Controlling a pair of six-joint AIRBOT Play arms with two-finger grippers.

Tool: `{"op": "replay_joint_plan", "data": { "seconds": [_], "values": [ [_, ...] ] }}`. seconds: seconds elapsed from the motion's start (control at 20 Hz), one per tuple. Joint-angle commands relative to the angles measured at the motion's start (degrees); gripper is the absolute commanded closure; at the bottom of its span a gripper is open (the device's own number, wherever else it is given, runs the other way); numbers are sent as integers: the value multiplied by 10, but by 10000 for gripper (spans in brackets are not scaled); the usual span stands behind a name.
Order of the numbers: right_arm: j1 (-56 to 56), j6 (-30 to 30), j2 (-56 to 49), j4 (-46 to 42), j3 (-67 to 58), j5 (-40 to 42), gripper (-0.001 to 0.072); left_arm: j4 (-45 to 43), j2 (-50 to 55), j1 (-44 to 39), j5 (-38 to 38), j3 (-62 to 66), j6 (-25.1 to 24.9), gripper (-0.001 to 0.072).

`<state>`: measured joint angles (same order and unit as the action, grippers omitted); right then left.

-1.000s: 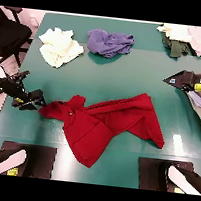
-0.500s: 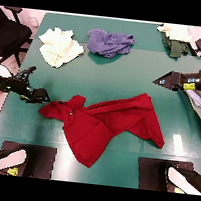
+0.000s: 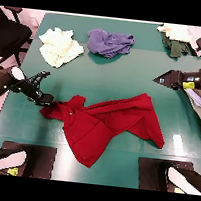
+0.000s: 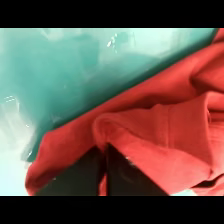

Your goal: Fold the shirts.

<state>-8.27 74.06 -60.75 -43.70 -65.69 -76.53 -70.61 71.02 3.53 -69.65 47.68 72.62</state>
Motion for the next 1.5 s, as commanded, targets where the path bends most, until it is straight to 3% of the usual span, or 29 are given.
{"op": "replay_joint_plan", "data": {
  "seconds": [0.0,0.15,0.25,0.3,0.8,1.45],
  "values": [
    [-47,10,-14,-34,0,9,330,-14,1,-7,-5,3,9,682],
    [-93,15,-80,-70,0,-13,326,-12,1,-7,-20,19,12,684],
    [-104,13,-134,-71,0,-17,199,-12,1,-7,-25,35,24,683],
    [-105,8,-158,-70,0,-16,194,-9,1,-7,-26,45,26,683],
    [-14,-43,-323,-28,0,16,194,-10,1,-7,-28,79,35,683],
    [-6,-30,-339,-29,-108,66,198,-10,1,-7,-24,79,35,683]
  ]
}}
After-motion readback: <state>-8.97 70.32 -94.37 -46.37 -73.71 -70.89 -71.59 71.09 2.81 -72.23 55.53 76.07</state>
